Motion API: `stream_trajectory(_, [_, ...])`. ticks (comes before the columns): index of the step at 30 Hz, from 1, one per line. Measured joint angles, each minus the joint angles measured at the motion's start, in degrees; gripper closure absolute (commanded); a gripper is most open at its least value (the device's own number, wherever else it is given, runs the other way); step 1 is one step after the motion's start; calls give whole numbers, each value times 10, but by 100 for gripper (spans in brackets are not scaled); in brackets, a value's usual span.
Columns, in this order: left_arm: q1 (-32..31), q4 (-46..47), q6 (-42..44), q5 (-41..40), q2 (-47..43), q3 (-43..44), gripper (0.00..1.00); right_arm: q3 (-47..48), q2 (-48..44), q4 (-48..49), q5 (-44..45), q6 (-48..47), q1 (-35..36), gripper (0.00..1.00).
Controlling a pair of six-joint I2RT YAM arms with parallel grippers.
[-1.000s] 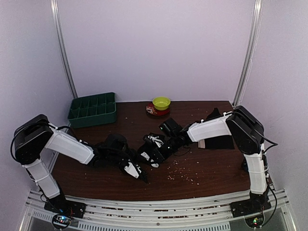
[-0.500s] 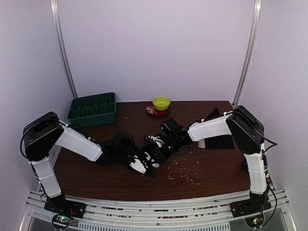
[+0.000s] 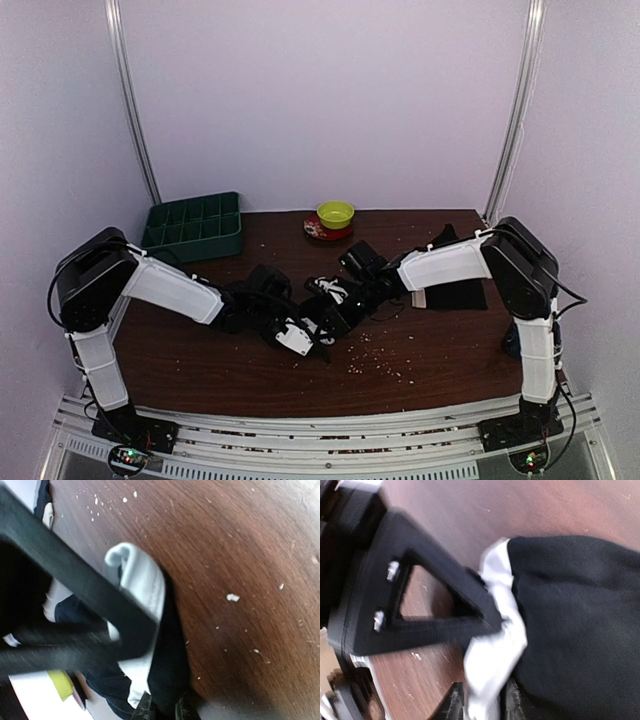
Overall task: Roll the underwear
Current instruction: Roll the underwear at the center of the board.
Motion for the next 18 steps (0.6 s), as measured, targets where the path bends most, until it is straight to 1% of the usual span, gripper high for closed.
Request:
stream_trajectory(2, [0, -31, -10, 1, 1, 16, 100, -26, -34, -6, 30, 2, -1, 45])
stream_trajectory(6, [1, -116, -42, 11, 7, 59, 100, -86, -122, -5, 90, 6, -4, 35])
stream_trajectory(8, [2, -156, -62, 15, 15, 85, 100, -117, -178, 3, 124, 6, -4, 32])
stream_trajectory(11, [3, -234, -100, 28, 40, 144, 100, -166, -268, 28, 191, 6, 1, 30])
stream_trajectory(13, [6, -282, -122, 43, 60, 184, 100, -195, -311, 43, 232, 5, 6, 28])
stream_trajectory(18, [13, -422, -174, 99, 128, 315, 100, -298, -413, 106, 352, -10, 56, 26])
